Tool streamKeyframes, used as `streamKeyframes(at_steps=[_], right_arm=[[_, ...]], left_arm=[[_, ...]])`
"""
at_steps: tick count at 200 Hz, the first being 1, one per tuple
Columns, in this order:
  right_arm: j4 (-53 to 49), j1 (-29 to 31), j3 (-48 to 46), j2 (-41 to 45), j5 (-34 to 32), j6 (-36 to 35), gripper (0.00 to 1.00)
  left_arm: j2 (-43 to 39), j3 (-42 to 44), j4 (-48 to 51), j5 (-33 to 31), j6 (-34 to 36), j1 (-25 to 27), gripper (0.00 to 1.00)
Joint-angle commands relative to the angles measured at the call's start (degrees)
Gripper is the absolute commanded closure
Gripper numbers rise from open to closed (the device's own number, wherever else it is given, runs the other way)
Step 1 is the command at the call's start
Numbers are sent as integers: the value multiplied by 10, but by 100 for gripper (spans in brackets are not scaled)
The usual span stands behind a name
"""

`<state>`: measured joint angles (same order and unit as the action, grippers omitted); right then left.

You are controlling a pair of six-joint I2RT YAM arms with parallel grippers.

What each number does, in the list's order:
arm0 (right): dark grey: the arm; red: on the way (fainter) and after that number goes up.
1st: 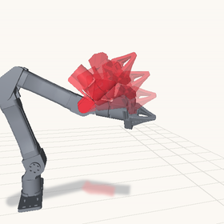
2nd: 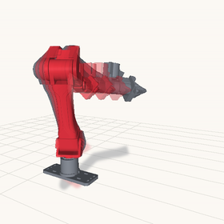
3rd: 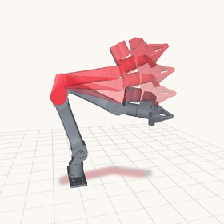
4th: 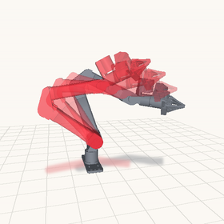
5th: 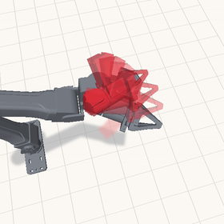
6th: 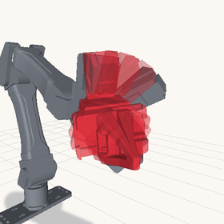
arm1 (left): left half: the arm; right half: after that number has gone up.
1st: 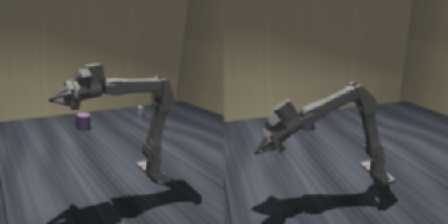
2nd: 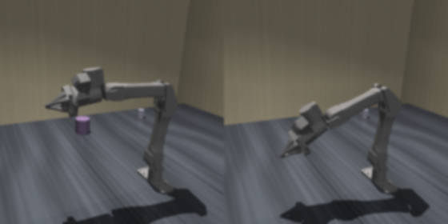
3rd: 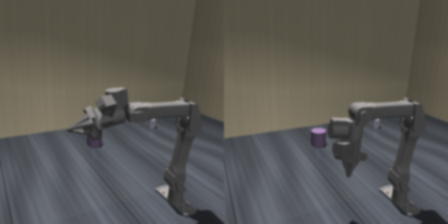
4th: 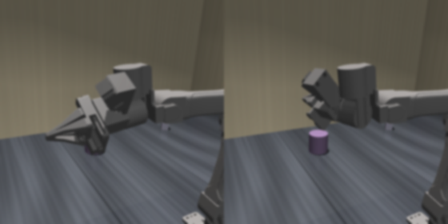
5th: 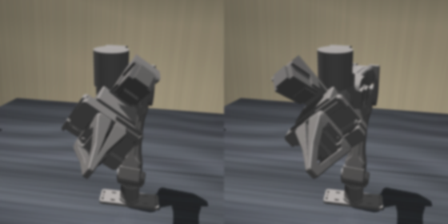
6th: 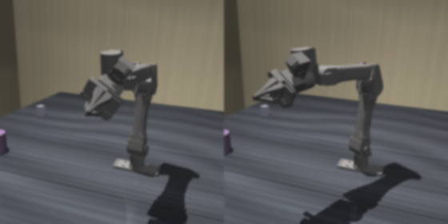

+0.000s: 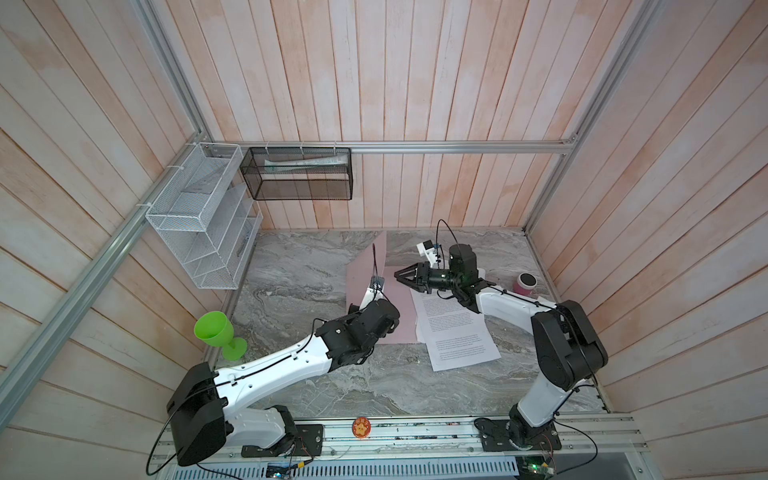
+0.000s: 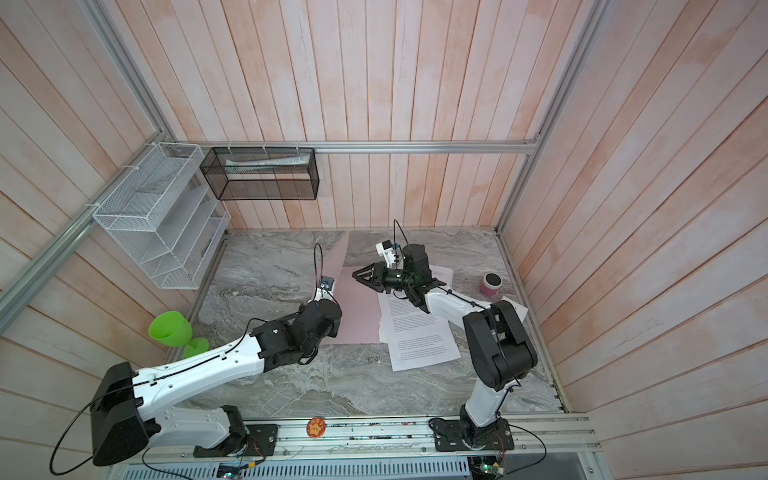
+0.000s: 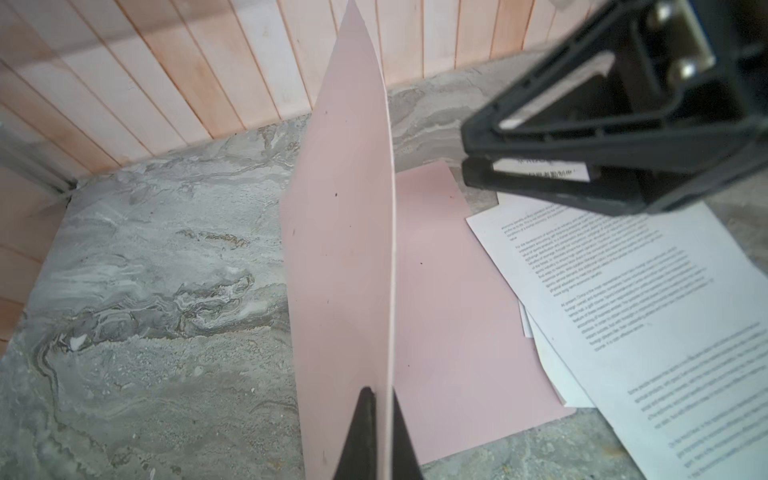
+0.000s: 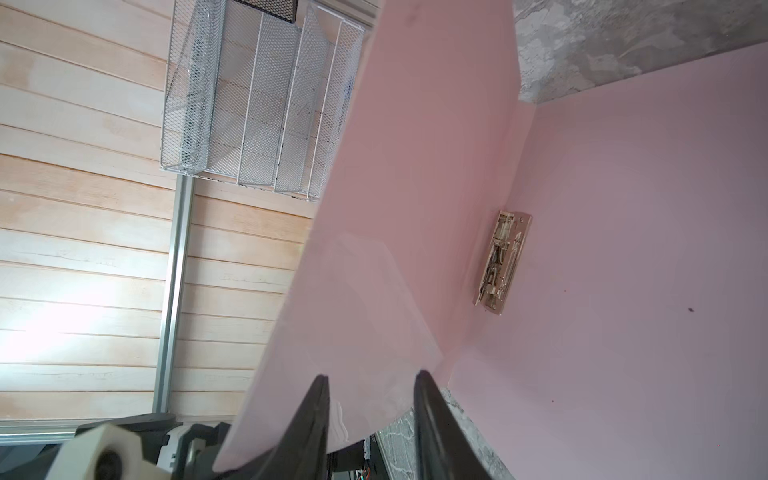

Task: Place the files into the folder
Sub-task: 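Swing the cover open with the right gripper while the left gripper holds the folder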

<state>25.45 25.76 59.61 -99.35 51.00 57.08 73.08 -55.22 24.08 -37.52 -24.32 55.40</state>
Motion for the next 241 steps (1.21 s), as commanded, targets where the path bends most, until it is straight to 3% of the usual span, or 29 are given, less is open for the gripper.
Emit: streamKeyframes(at_steps=[1, 36, 81, 144, 168, 208, 241], right_arm=[[-7, 8, 5, -25, -6, -12, 68], [-75, 45, 51, -55, -33, -54, 69], [-108, 95, 97, -86, -57, -69, 70], [-231, 163, 200, -111, -139, -139, 71], [-278, 190, 246, -127, -169, -164, 71], [-381, 238, 355, -178, -237, -223, 71], [-418, 252, 417, -223, -253, -237, 71]], left_arm=[[-53, 19, 19, 23, -112, -25, 100], [-152, 88, -28, 80, -166, -46, 100], [-234, 144, -4, 102, -219, -54, 100], [-344, 237, 50, 103, -334, -53, 100], [-375, 245, 92, 97, -356, -54, 67], [-431, 235, 174, 72, -364, -53, 33], [-464, 175, 236, 59, -347, -54, 23]])
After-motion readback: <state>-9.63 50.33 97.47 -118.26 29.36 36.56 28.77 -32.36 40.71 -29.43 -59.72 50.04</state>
